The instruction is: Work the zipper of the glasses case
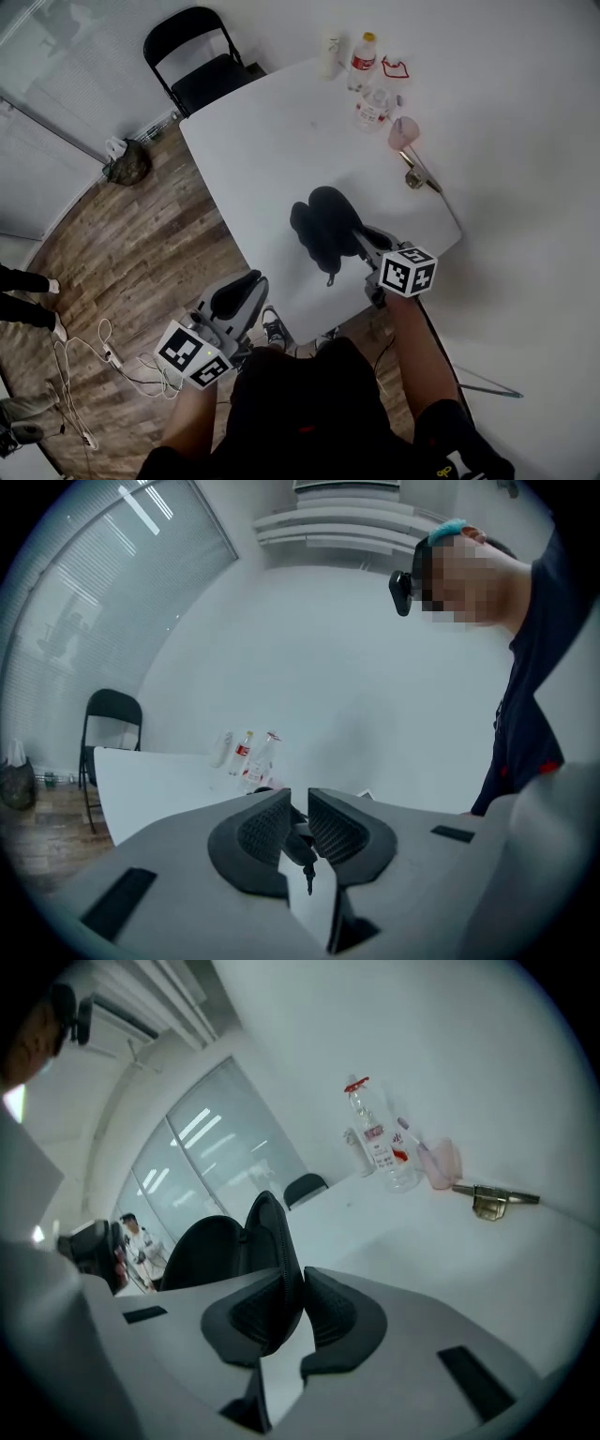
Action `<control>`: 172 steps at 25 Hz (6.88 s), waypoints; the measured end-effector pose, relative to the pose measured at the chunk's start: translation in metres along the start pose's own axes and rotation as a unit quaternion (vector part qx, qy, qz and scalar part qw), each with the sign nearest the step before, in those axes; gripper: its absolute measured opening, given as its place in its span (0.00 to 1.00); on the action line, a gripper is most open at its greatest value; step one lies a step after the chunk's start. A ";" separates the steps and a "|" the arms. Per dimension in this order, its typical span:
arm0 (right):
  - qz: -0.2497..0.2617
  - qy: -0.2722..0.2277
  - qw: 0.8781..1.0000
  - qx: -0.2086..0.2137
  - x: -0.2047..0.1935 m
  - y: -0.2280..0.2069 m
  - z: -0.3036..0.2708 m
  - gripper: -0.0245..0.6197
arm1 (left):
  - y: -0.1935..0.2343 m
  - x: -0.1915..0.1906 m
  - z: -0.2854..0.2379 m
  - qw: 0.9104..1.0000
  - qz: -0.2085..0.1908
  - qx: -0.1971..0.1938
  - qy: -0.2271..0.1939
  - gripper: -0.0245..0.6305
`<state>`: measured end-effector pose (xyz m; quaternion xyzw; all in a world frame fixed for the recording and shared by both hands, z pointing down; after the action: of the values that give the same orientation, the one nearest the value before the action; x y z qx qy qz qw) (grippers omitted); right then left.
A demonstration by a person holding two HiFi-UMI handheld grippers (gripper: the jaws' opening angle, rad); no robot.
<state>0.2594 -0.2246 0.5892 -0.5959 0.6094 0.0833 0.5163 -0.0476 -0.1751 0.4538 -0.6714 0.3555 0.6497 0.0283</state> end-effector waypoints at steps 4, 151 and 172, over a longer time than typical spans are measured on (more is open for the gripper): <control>-0.043 -0.051 0.996 0.060 0.029 0.035 0.029 0.13 | -0.008 0.006 -0.002 0.998 0.011 -0.057 -0.009 0.37; 0.522 -0.153 0.835 0.079 0.074 0.246 0.106 0.07 | -0.034 0.114 -0.005 0.967 0.120 -0.179 -0.136 0.44; 0.561 -0.138 0.812 0.086 0.069 0.253 0.107 0.07 | -0.057 0.076 -0.019 0.971 0.003 -0.235 0.049 0.44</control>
<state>0.1270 -0.1227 0.3603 -0.0865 0.7647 0.3871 0.5078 -0.0090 -0.1754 0.3649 -0.6892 0.1960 0.6812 -0.1501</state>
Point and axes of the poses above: the fingertips, and each gripper's own axes: z backward along the fingers, y to its left, x out of its top, the point moved 8 cm from there along z, backward along the fingers, and after that the axes turned 1 degree about y, right-handed, at the moved point
